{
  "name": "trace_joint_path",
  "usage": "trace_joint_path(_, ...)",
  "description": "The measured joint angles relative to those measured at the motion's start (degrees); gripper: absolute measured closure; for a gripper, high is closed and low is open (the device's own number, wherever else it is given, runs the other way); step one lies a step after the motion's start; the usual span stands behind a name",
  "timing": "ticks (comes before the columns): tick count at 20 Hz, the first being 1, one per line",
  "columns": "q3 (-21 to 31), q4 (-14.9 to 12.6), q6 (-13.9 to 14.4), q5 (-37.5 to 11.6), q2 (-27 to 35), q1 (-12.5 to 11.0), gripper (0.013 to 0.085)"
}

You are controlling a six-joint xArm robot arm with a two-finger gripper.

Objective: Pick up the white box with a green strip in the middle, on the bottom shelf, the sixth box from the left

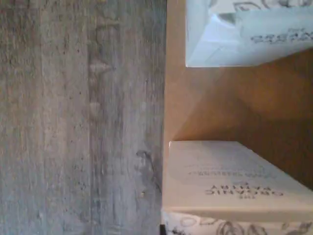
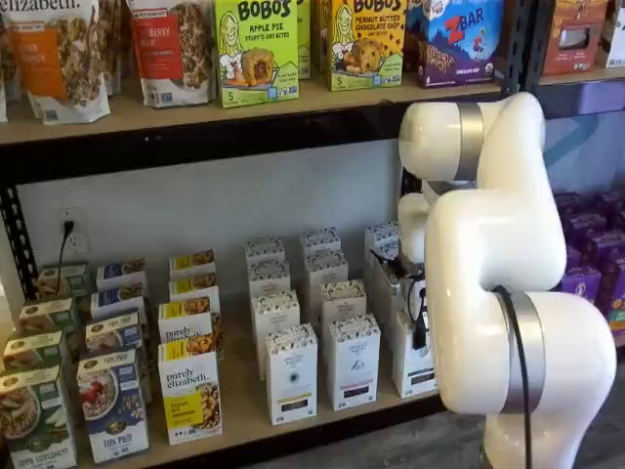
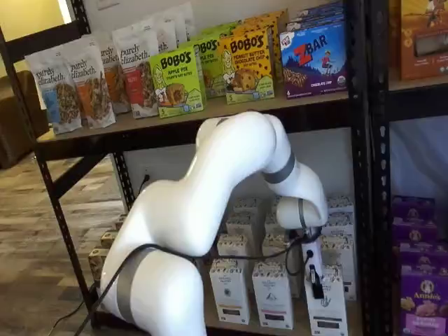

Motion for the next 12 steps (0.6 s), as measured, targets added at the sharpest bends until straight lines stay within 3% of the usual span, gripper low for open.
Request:
trace_joint_path(4,2.63,-1.27,1.1,-1.52,-1.5,-0.13,0.053)
trace_joint_path(12,13.48,0.88,-0.41,-4.31,-9.05,0.01,0.053)
